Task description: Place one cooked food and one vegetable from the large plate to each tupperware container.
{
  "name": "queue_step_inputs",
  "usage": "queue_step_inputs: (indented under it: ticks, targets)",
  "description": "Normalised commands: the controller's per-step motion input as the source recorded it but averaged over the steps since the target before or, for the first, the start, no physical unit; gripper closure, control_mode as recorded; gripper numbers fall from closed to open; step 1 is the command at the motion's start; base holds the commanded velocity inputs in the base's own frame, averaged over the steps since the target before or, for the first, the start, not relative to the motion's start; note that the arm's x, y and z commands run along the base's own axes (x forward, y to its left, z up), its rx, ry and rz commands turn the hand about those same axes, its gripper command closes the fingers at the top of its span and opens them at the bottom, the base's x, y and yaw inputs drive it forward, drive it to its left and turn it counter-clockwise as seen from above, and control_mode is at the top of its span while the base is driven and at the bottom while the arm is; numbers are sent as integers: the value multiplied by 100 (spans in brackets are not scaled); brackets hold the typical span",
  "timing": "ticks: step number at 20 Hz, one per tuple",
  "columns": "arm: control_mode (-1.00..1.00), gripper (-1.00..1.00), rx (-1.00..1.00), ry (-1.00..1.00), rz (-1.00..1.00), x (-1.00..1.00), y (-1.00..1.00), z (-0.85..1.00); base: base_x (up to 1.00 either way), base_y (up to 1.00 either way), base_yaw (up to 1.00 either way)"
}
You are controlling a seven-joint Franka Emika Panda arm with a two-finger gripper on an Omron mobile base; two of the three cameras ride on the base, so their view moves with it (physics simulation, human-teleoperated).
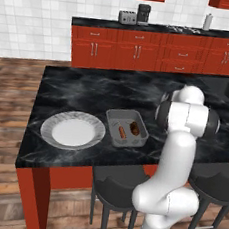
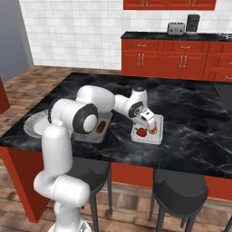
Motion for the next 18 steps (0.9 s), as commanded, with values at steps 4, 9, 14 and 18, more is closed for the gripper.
queue_step_inputs:
  ticks: [4, 9, 14, 18]
  targets:
    - [-100, -100, 7, -5, 0, -28, 6, 58, 0, 0, 0]
    - [-100, -100, 2, -12, 5, -88, 31, 90, 0, 0, 0]
    - [-100, -100, 0, -17, 21, -99, 95, 64, 0, 0, 0]
    - [-100, -100, 0, -15, 28, -90, 100, 62, 0, 0, 0]
